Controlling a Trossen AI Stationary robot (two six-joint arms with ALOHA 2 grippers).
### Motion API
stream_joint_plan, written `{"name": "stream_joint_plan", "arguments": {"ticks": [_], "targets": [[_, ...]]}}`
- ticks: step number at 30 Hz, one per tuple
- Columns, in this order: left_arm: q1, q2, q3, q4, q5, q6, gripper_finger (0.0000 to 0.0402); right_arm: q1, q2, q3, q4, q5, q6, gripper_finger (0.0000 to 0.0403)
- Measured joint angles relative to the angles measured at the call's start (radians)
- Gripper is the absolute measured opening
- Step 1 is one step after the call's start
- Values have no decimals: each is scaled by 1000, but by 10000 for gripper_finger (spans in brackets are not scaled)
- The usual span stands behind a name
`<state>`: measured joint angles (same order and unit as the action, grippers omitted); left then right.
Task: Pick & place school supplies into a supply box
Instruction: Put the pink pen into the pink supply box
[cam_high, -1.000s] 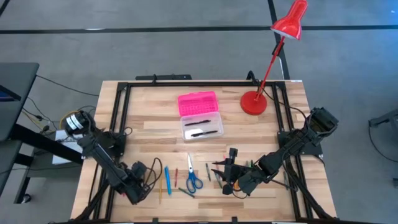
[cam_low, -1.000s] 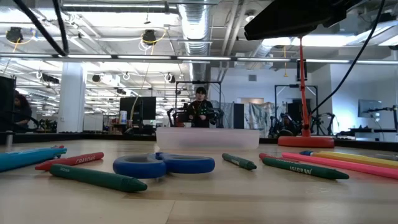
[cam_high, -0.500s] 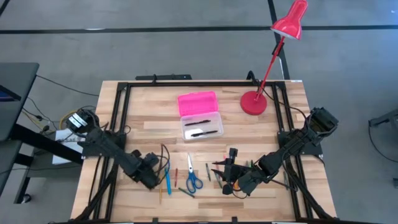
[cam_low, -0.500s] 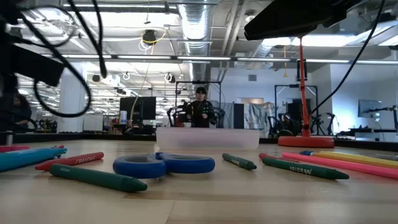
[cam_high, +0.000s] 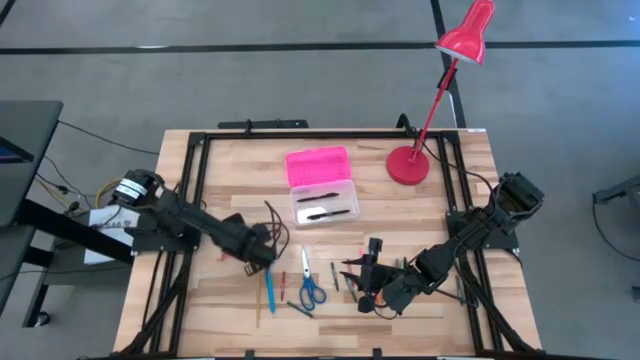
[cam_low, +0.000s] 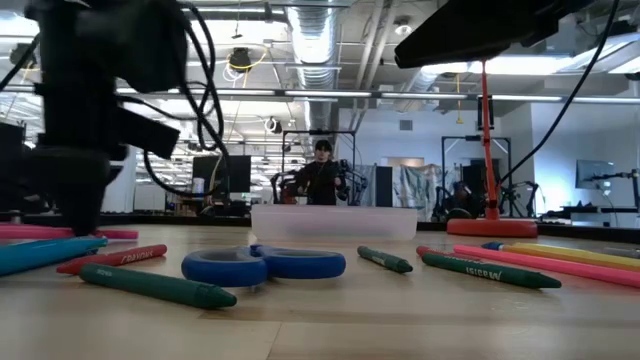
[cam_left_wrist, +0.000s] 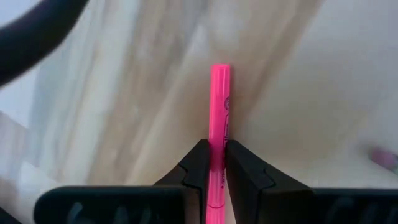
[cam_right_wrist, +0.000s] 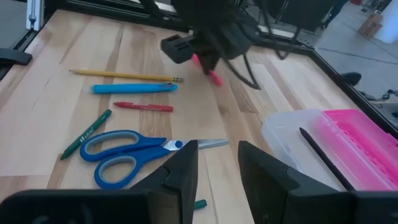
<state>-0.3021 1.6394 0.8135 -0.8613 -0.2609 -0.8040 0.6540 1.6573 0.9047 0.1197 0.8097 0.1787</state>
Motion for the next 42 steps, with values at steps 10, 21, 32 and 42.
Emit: {"name": "stream_joint_plan", "arguments": {"ticks": [10, 21, 32, 42], "targets": [[139, -2, 0, 33, 143, 221, 50, -1, 0, 0, -102, -1, 81, 107], [144, -2, 0, 45, 152, 297, 14, 0, 0, 0, -135, 0, 111, 107], [119, -3, 15, 22, 127, 319, 15, 1, 0, 0, -135, 0, 111, 107], [87, 1, 153, -45, -14, 369, 14, 0, 0, 0, -146, 0, 111, 107]]}}
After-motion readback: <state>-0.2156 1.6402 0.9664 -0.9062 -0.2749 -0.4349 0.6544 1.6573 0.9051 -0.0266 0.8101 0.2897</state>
